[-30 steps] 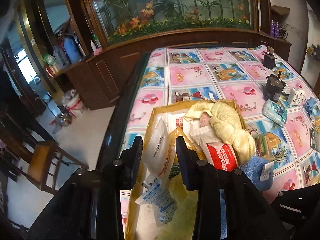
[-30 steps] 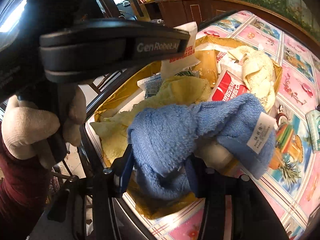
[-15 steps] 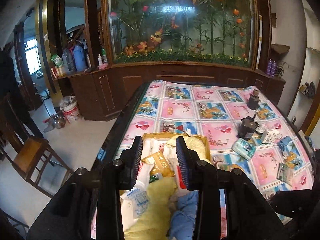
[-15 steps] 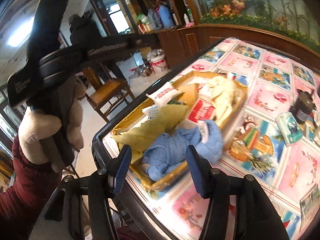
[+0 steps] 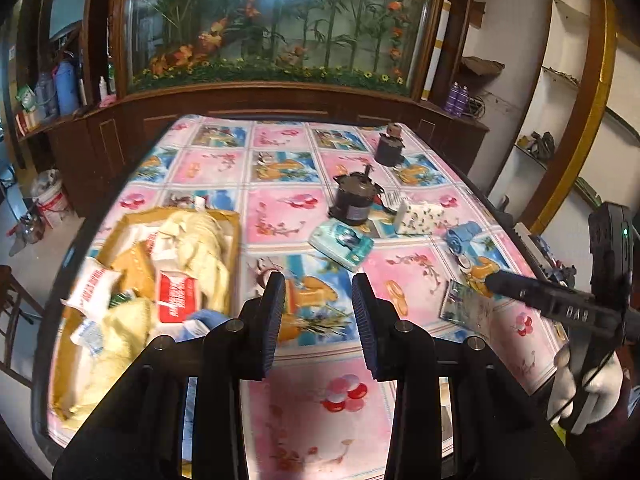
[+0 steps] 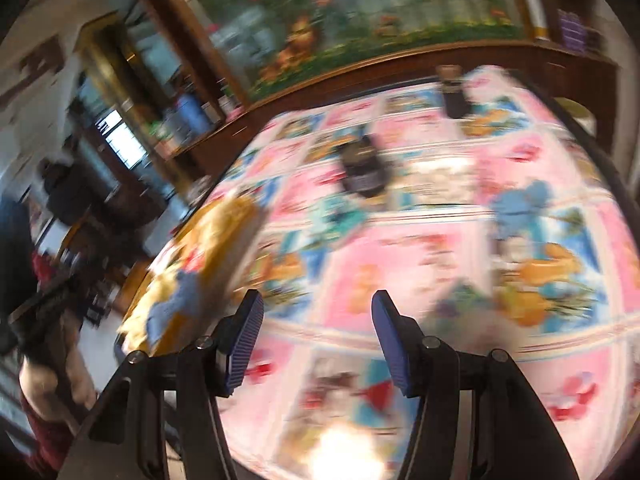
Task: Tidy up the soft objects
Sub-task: 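Move both open tools back toward the packs on the bed, then grasp the lemon-print tissue pack with the right tool while the left grasps the blue Hangyodon pack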
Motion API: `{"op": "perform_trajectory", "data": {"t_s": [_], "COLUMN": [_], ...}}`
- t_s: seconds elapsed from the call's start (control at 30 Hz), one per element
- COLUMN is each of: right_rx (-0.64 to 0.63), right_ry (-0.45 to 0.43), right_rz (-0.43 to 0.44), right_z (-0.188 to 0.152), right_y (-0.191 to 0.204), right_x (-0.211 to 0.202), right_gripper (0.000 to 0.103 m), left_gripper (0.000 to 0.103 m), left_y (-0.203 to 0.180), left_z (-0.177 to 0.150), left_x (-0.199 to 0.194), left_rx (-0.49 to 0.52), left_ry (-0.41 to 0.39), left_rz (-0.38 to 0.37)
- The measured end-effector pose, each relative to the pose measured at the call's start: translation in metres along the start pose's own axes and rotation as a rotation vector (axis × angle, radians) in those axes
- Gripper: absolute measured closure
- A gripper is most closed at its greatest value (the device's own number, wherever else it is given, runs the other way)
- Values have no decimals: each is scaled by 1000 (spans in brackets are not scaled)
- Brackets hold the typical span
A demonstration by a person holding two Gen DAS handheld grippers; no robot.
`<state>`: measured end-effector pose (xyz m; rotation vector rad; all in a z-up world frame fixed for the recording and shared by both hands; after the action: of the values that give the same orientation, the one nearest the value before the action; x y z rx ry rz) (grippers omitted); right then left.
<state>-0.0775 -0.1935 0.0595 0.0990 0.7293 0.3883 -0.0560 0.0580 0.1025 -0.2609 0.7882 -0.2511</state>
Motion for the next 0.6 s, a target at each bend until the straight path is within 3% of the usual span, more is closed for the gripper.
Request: {"op": "perform_trajectory", "data": {"t_s": [0.13, 0.33, 0.5, 0.6], "right_rx": [54, 98, 94, 73], "right_ry": [-2, 40, 40, 36], "right_rz": [-97, -86, -78, -120], "right_z": [1, 9, 36, 63], "right_y": [-49, -74, -84, -91], "right_x": [-6, 27, 54, 73], "right_gripper": [46, 46, 46, 46], "left_gripper": [69, 69, 69, 69], "left_y": [-12, -19, -8, -1], "left_z": [-22, -35, -18, -6], "left_x": [35, 80, 98, 105], "left_rx": [-12, -18, -98, -167], "left_ry": [100, 222, 226, 225], "left_rz": [-36, -42, -41, -68]}}
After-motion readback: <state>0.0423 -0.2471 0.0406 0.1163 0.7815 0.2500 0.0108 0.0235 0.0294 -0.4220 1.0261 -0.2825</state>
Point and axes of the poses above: each gripper's, at about its wrist camera, not at the fingertips, and x roughly the way its jaws point, y to its left, z to its top, the point moved 4 cm from there along x, roughly the way its jaws point, and after that the axes turned 15 degrees about -x, right-handed, at the moved point
